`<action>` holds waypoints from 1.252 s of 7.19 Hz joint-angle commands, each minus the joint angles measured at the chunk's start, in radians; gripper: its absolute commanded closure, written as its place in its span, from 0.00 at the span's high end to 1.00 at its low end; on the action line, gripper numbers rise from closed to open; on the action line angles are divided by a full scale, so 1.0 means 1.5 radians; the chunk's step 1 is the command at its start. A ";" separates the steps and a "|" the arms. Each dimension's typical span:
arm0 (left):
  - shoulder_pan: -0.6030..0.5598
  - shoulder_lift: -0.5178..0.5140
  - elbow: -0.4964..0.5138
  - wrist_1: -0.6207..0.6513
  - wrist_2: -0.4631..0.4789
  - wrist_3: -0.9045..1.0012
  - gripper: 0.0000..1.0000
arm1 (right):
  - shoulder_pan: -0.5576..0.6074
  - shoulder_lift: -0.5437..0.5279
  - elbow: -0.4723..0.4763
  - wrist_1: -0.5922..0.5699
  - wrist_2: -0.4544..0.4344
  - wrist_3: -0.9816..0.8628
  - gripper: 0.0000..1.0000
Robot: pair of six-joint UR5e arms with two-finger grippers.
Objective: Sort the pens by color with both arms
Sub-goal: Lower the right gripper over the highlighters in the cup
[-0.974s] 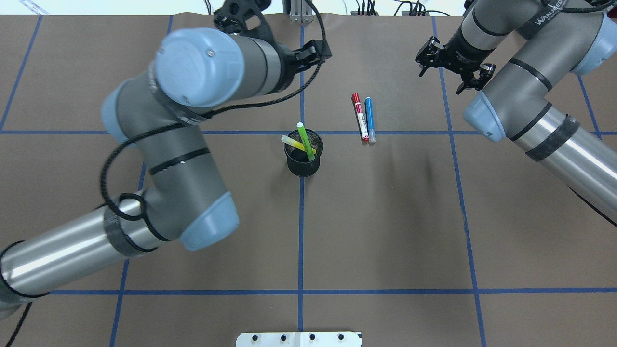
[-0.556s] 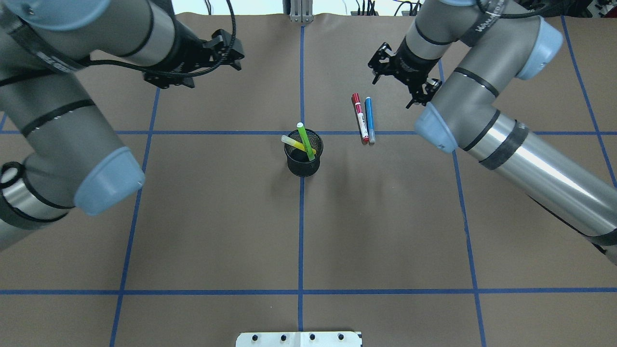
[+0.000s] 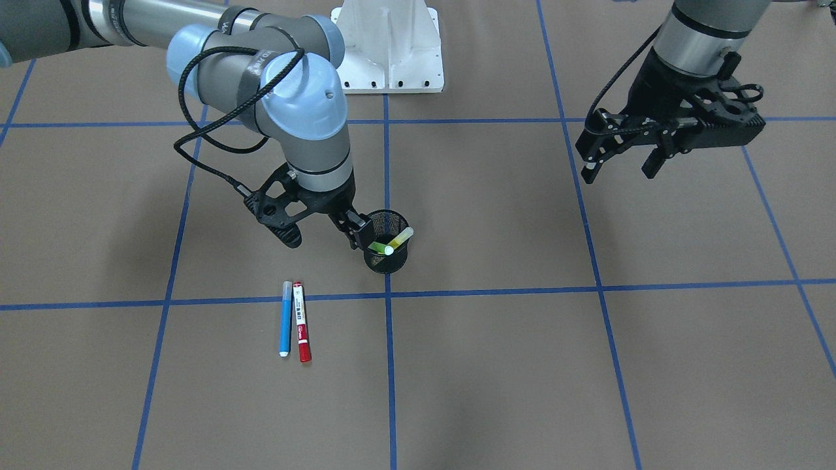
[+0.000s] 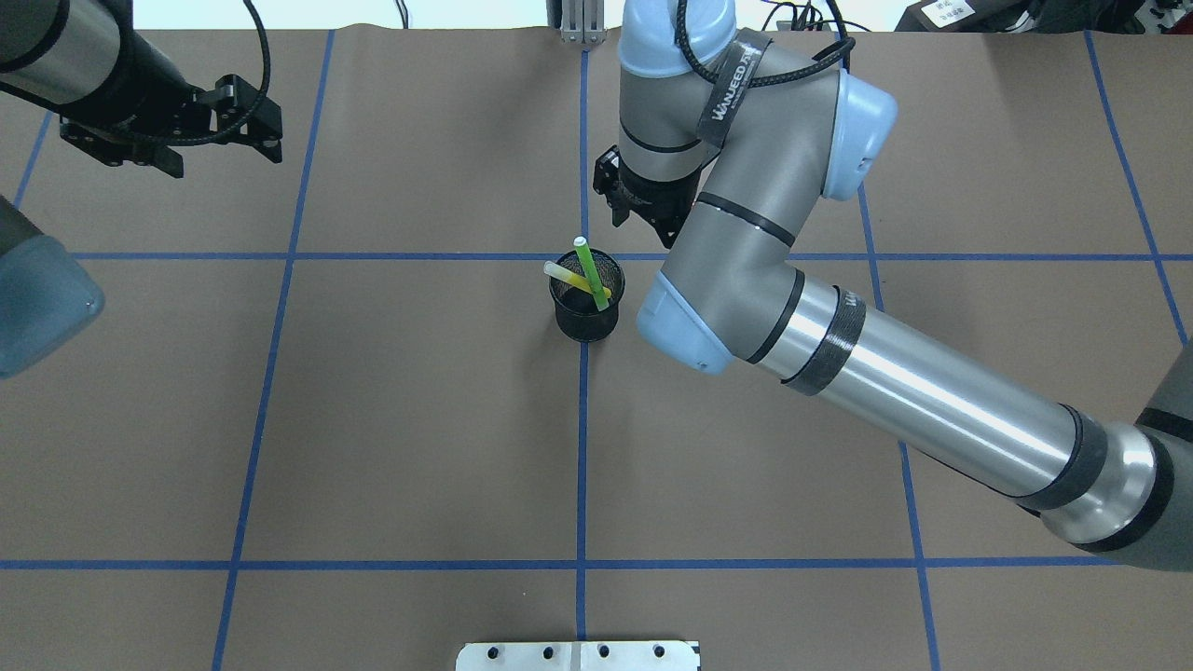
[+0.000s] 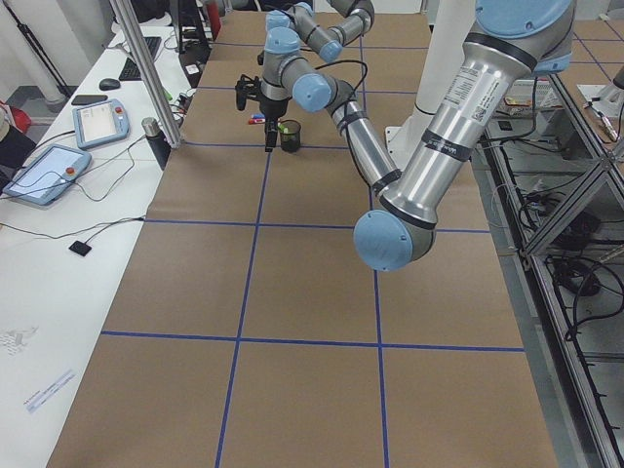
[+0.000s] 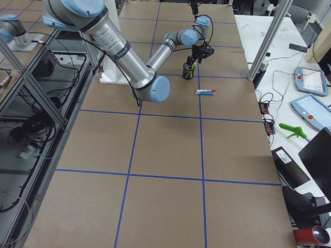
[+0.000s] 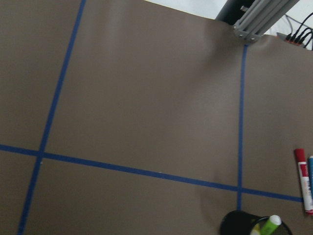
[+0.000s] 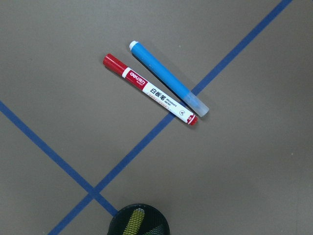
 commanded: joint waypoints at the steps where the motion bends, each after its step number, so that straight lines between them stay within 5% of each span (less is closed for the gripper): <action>1: -0.015 0.046 -0.003 0.024 -0.004 0.078 0.99 | -0.014 -0.001 0.009 -0.003 -0.004 0.004 1.00; 5: -0.059 0.065 0.000 0.101 -0.051 0.189 0.99 | 0.042 0.007 -0.007 0.021 0.132 0.001 0.98; 6: -0.067 0.064 -0.002 0.131 -0.052 0.232 0.99 | 0.095 0.008 -0.062 0.047 0.209 -0.001 0.98; 9: -0.104 0.085 0.034 0.133 -0.067 0.338 0.99 | 0.104 0.014 -0.214 0.232 0.262 0.004 0.98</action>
